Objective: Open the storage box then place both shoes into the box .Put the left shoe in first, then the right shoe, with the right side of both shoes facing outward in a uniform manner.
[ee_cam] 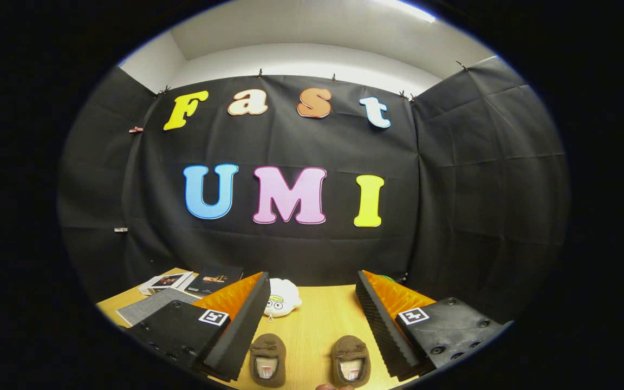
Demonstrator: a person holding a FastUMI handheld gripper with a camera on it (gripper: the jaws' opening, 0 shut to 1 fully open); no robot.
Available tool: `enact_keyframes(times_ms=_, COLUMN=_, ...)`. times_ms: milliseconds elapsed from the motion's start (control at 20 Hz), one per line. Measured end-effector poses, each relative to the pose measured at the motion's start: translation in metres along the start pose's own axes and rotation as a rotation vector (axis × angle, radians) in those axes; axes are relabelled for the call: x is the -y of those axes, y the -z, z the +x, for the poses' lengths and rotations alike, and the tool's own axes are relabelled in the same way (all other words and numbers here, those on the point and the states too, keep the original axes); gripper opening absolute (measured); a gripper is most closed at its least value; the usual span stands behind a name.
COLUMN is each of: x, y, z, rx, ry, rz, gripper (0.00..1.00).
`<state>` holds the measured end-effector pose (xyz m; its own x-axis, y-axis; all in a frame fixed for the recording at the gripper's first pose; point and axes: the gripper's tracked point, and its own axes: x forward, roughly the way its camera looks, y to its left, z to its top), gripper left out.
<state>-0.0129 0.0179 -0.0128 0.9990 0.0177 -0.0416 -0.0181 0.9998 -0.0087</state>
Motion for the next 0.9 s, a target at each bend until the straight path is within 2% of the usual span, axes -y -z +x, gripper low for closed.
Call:
enact_keyframes(times_ms=500, x=-0.03, y=0.003, z=-0.004, rx=-0.006, ry=-0.06, rz=-0.02, gripper=0.97)
enact_keyframes(times_ms=900, x=-0.039, y=0.019, z=0.006, rx=-0.062, ry=-0.087, rz=-0.005, gripper=0.97)
